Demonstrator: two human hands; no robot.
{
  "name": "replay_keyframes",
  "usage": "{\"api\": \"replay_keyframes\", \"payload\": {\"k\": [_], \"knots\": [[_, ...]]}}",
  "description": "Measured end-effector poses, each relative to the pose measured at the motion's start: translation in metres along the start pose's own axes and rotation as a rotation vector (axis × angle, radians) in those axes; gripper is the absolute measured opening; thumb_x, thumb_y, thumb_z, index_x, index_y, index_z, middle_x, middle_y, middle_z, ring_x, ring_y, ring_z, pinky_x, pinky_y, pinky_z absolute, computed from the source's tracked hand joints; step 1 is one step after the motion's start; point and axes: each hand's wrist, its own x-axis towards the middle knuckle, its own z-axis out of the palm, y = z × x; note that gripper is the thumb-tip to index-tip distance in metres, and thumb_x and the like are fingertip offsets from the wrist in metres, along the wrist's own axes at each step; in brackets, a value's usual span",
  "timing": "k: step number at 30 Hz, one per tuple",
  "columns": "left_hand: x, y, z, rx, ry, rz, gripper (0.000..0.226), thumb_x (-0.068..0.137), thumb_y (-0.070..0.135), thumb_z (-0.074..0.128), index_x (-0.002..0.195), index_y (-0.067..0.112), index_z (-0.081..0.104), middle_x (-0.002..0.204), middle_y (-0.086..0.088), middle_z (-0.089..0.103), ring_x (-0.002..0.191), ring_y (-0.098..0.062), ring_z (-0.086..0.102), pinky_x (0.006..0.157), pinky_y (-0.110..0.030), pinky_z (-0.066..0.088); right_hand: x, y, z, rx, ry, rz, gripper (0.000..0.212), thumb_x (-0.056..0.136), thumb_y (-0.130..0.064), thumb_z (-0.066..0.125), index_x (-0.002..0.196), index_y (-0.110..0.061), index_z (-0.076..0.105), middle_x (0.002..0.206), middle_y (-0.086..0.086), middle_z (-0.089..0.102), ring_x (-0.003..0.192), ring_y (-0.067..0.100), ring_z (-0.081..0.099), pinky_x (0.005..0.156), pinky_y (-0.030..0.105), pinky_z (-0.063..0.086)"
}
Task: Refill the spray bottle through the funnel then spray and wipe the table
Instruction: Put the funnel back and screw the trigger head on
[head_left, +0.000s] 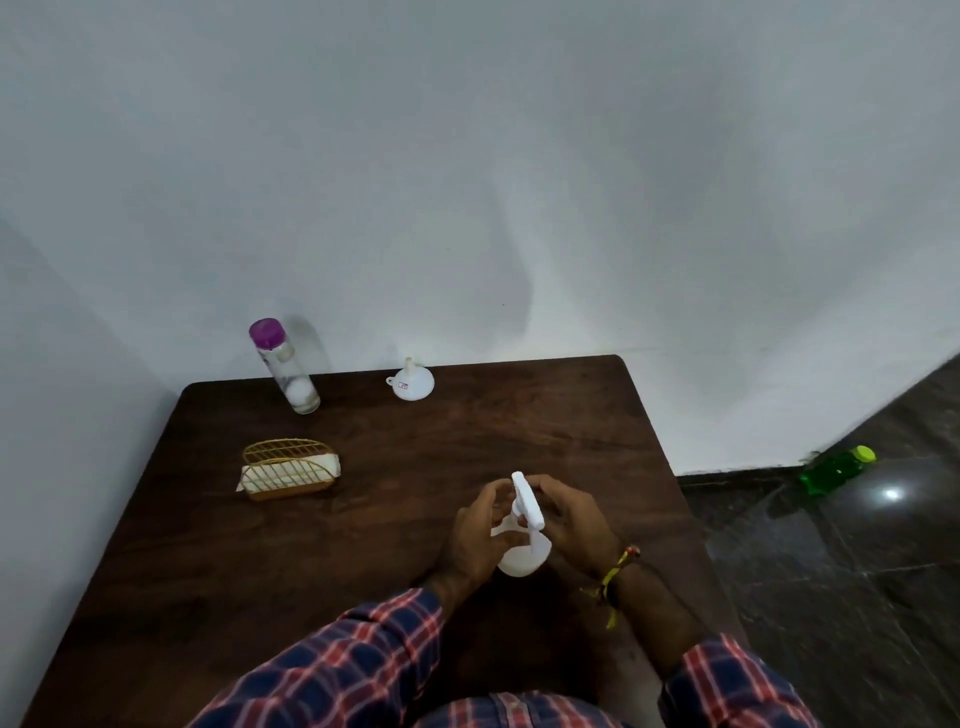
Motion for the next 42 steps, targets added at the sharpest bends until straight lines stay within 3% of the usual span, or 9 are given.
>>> {"api": "replay_keyframes", "payload": {"k": [5,13,16,20,23,29,33,37,42], "knots": [[-0.002,-0.003,-0.003,0.006,-0.014,0.048,0.069,0.075,0.044,0.074,0.137,0.03,0.045,0.128,0.01,0.063,0.116,-0.004,0.06,0.094,-0.035,0.054,-0.02,0.01,0.023,0.041,0.228,0.027,0.034,0.085,-0.003,0.068,0.114,-0.021,0.069,0.107,-0.011,0.072,0.099,0.01,0.069,0.085,0.039,0.056],[-0.002,0.003,-0.002,0.055,-0.012,0.086,0.055,0.074,0.027,0.078,0.122,0.034,0.052,0.113,0.015,0.068,0.103,0.001,0.064,0.086,-0.026,0.055,-0.004,0.004,-0.011,0.032,-0.108,-0.029,0.029,0.091,-0.003,0.063,0.118,-0.01,0.067,0.118,-0.009,0.068,0.11,-0.019,0.053,0.115,0.031,0.033],[-0.001,0.001,-0.001,0.075,-0.003,0.072,0.048,0.075,0.024,0.08,0.117,0.026,0.056,0.103,0.015,0.069,0.097,0.0,0.065,0.079,-0.019,0.052,0.001,0.005,-0.017,-0.015,-0.178,-0.036,0.031,0.092,-0.015,0.059,0.121,-0.006,0.064,0.12,0.002,0.067,0.112,-0.01,0.054,0.118,0.026,0.025],[-0.003,-0.001,0.003,0.118,0.006,0.079,0.056,0.075,0.044,0.072,0.121,0.017,0.058,0.104,0.02,0.063,0.101,-0.006,0.064,0.078,-0.006,0.046,-0.003,0.003,-0.013,-0.147,-0.126,-0.007,0.024,0.088,-0.032,0.062,0.108,-0.02,0.066,0.104,-0.01,0.068,0.097,0.007,0.064,0.094,0.036,0.051],[-0.007,0.0,0.002,0.126,0.03,0.116,0.046,0.083,0.021,0.073,0.126,0.017,0.057,0.108,0.013,0.068,0.098,-0.003,0.066,0.078,-0.011,0.051,-0.005,0.009,0.003,-0.156,-0.001,0.031,0.016,0.085,-0.031,0.065,0.097,-0.022,0.061,0.091,-0.005,0.069,0.085,0.013,0.066,0.078,0.044,0.053],[-0.007,0.01,-0.002,0.082,0.0,0.099,0.054,0.081,0.013,0.076,0.129,0.021,0.052,0.107,0.012,0.07,0.097,0.003,0.066,0.076,-0.01,0.05,-0.007,0.012,0.009,-0.18,-0.045,0.069,0.026,0.09,-0.031,0.059,0.113,-0.022,0.053,0.104,-0.007,0.066,0.098,0.016,0.063,0.099,0.044,0.044],[-0.006,0.003,0.003,0.096,-0.033,0.105,0.054,0.077,0.027,0.076,0.126,0.026,0.053,0.11,0.01,0.07,0.103,-0.005,0.066,0.084,-0.028,0.055,-0.006,0.019,-0.001,-0.141,-0.12,0.042,0.036,0.088,-0.011,0.055,0.124,-0.012,0.059,0.122,0.002,0.064,0.125,0.028,0.055,0.114,0.044,0.033],[-0.008,0.006,0.005,0.115,-0.044,0.124,0.055,0.081,0.021,0.076,0.129,0.025,0.05,0.114,0.01,0.069,0.106,-0.005,0.065,0.088,-0.029,0.055,0.0,0.018,-0.02,-0.134,-0.187,0.039,0.022,0.087,-0.012,0.064,0.109,-0.016,0.067,0.104,-0.002,0.071,0.099,0.016,0.066,0.094,0.038,0.051],[-0.013,0.013,0.007,0.112,0.055,0.168,0.051,0.087,0.02,0.069,0.133,0.02,0.047,0.123,0.012,0.059,0.107,-0.005,0.06,0.083,-0.007,0.046,-0.014,0.016,0.005,-0.334,0.143,0.038,0.029,0.082,-0.041,0.068,0.102,-0.021,0.062,0.094,-0.01,0.069,0.09,0.011,0.065,0.107,0.039,0.039]]}}
